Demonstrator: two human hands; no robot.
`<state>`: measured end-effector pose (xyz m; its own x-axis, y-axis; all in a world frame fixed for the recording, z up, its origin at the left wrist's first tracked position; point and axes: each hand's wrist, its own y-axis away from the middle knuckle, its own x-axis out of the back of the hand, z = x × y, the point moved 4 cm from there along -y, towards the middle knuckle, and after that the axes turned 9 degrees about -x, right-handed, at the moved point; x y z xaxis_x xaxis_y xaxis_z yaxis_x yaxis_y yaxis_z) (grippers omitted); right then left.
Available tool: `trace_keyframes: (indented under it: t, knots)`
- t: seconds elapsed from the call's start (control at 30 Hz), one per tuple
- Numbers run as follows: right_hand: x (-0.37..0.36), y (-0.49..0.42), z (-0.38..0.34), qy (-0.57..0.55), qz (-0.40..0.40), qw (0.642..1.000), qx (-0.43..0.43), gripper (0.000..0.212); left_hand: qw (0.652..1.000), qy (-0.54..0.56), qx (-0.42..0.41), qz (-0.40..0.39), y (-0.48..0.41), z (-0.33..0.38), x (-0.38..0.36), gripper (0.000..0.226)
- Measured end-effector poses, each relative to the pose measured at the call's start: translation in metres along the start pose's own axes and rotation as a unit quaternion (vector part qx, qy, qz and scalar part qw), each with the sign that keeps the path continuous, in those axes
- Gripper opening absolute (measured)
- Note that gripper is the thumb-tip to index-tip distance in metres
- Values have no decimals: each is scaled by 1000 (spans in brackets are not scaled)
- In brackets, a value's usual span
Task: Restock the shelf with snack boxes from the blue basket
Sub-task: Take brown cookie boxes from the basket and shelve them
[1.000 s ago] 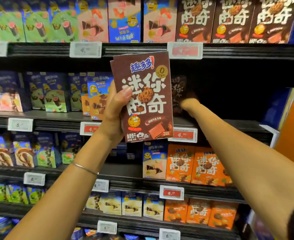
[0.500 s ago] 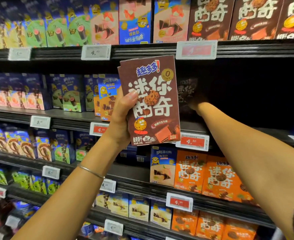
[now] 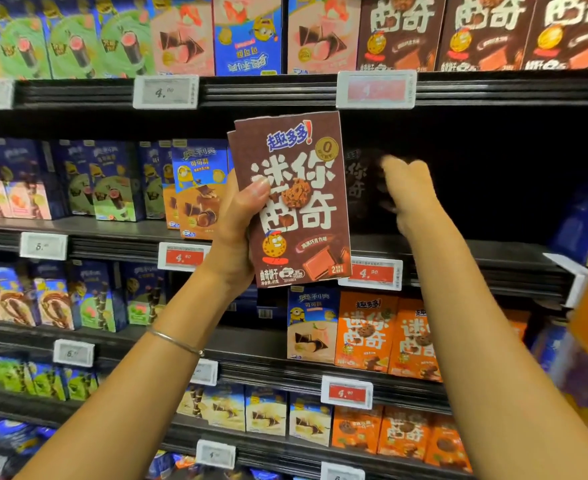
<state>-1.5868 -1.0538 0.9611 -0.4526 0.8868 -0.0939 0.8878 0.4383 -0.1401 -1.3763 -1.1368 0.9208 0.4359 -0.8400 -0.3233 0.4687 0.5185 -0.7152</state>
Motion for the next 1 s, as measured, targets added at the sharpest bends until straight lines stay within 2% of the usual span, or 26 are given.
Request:
trace_keyframes:
  t: [0.1,0.2,0.3,0.43,0.47,0.57,0.6,0.67,0.73,0.87,1.0]
  knots:
    - [5,69,7,4,-97,991,97,65,1000,-14,16,8,1,-3,2,104]
    - [-4,122,20,8,-183,975,123,55,999,-24,28,-7,-2,-9,1,108]
    - [-13,140,27,33,-147,976,160,51,999,-37,21,-22,-4,-15,-1,105]
    - [-10,140,28,-32,-120,979,161,47,997,-80,-10,-17,-3,-11,-6,125]
    - [-9,140,29,-46,-122,979,155,47,995,-97,-17,-10,-3,-11,-6,118]
    - [-3,132,33,-79,-149,977,128,50,992,-118,-28,43,-7,-18,5,66]
    - [2,126,33,-88,-165,975,117,50,992,-112,-26,56,-9,-20,9,56]
    - [18,112,33,-90,-178,975,98,49,992,-103,-22,69,-12,-20,17,55]
    - [40,91,31,-60,-141,983,101,51,992,-95,-28,79,-13,-15,23,57]
    - [66,32,33,28,-12,996,88,59,991,-67,-32,112,-15,-11,32,61]
    - [60,-30,39,89,45,994,43,45,989,-67,-19,131,-16,-17,36,55]
